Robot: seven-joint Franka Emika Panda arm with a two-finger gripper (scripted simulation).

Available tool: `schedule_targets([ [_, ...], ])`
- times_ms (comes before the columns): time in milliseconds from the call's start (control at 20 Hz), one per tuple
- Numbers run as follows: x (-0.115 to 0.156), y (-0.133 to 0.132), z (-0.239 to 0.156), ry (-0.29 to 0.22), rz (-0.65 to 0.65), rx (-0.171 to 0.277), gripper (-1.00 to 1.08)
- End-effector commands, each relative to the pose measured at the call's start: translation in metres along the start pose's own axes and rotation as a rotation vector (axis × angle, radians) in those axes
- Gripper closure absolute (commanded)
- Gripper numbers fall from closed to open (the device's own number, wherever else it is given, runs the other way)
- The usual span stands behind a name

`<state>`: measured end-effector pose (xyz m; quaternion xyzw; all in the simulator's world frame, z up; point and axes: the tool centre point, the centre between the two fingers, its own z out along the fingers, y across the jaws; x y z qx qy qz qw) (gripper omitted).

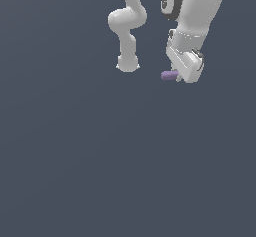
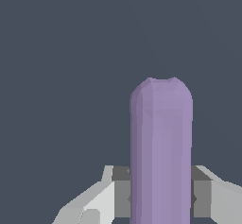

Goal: Pick up the object and move it to a goal position.

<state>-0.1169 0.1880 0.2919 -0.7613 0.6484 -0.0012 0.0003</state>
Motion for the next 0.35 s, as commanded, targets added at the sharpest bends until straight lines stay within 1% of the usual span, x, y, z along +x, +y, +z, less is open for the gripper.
schedule_targets([
  [0, -0.0079, 0.0050, -0.0100, 0.001, 0.001, -0.001, 1.08],
  [300, -0.0160, 0.0084, -0.0191, -0.001, 0.000, -0.002, 1.08],
])
